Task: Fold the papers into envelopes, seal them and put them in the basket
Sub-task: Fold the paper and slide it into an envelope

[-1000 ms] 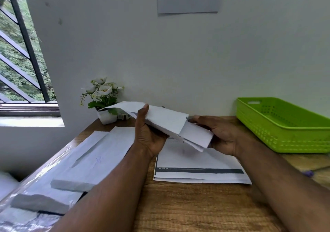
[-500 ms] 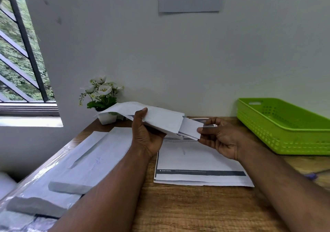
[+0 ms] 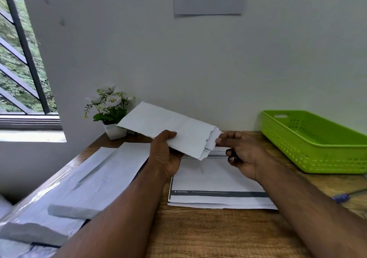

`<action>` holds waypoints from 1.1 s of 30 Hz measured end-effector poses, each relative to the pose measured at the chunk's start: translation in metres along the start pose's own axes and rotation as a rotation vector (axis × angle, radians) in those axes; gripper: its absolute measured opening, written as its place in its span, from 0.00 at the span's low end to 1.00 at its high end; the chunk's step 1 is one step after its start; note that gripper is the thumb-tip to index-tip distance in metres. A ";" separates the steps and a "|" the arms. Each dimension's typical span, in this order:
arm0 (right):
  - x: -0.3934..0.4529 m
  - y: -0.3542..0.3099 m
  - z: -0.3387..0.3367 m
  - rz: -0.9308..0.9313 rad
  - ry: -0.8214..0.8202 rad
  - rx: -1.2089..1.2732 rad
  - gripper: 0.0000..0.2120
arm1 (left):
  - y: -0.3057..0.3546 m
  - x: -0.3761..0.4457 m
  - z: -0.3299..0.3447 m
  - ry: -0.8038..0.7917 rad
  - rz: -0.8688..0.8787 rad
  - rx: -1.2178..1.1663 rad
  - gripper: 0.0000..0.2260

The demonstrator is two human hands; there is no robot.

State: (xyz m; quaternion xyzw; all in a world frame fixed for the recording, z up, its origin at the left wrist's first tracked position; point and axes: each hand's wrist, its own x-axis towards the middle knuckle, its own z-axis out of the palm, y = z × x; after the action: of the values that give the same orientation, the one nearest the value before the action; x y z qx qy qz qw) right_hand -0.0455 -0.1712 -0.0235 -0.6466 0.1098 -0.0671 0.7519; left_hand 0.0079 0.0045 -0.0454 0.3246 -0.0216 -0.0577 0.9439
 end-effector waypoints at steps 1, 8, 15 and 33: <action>0.001 0.000 0.000 0.003 0.003 -0.006 0.09 | 0.000 0.001 0.000 0.000 0.003 0.002 0.10; 0.000 0.008 0.008 -0.027 0.051 0.035 0.17 | -0.008 -0.006 0.008 -0.057 -0.023 0.017 0.12; 0.003 0.015 0.012 -0.047 -0.011 0.117 0.15 | -0.011 -0.009 0.010 -0.104 -0.088 0.034 0.17; 0.005 0.012 0.008 -0.079 -0.043 0.174 0.15 | -0.014 -0.007 0.004 -0.125 0.087 0.160 0.22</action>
State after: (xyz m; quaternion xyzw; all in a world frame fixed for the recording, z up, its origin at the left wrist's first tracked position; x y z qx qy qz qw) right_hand -0.0389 -0.1634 -0.0347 -0.5840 0.0620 -0.0920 0.8041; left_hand -0.0007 -0.0079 -0.0505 0.3936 -0.0989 -0.0351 0.9133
